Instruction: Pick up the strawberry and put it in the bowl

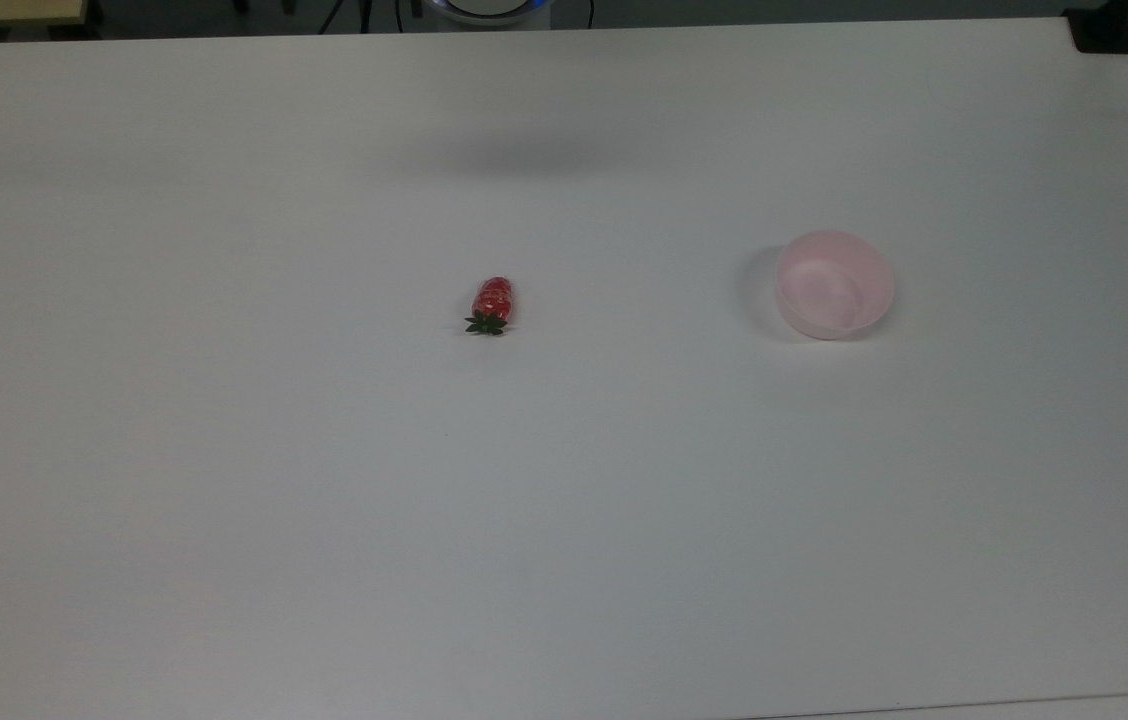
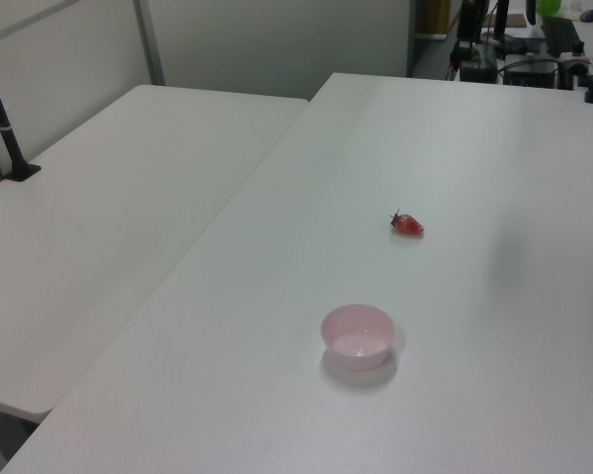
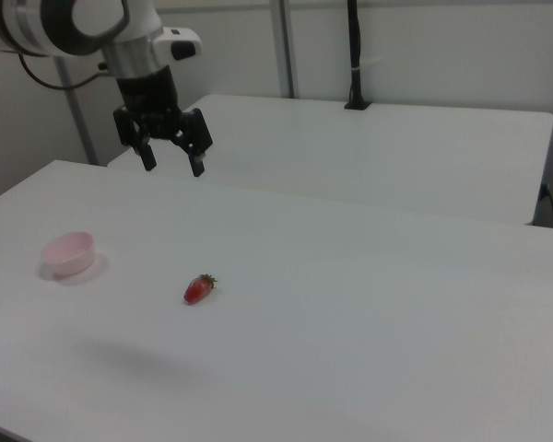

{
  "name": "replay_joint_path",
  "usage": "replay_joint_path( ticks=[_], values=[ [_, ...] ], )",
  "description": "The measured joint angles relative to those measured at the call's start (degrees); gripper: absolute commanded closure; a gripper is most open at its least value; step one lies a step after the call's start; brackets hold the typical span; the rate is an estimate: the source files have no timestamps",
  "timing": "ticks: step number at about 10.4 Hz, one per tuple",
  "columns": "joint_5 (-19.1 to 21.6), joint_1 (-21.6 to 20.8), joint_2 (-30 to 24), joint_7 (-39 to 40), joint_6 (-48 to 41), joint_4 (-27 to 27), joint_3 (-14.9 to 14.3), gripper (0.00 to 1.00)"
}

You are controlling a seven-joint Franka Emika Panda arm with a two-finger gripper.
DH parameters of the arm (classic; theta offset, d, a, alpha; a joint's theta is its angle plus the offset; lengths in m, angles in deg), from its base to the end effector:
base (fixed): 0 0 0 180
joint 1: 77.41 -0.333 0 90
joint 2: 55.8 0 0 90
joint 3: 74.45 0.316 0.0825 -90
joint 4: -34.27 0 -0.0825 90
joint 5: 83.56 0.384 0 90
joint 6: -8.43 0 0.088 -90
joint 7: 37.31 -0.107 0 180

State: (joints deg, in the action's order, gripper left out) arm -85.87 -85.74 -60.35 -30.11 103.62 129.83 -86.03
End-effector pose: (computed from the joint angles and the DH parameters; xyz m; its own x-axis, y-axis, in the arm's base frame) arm 0.5373 -0.0389 0.6291 0.9951 0.0721 0.0676 0.0700 -0.9970 0.0331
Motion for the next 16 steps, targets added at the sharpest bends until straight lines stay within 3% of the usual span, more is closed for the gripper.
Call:
replay_joint_path(
  ticks=[1,4,9,14,15,16],
  values=[
    [0.0,0.0,1.2,3.3,0.0,0.1,-0.1,0.00],
    [-0.1,0.0,5.5,2.8,2.8,2.2,-0.1,0.00],
    [1.7,-1.5,9.8,-3.1,24.6,19.1,0.1,0.00],
    [8.9,-3.2,18.4,-6.5,32.3,20.0,1.6,0.00],
    [9.6,-3.2,19.8,-8.4,35.0,19.9,2.4,0.03],
    [9.7,-3.1,21.2,-10.7,37.9,19.9,3.4,0.17]
  ],
)
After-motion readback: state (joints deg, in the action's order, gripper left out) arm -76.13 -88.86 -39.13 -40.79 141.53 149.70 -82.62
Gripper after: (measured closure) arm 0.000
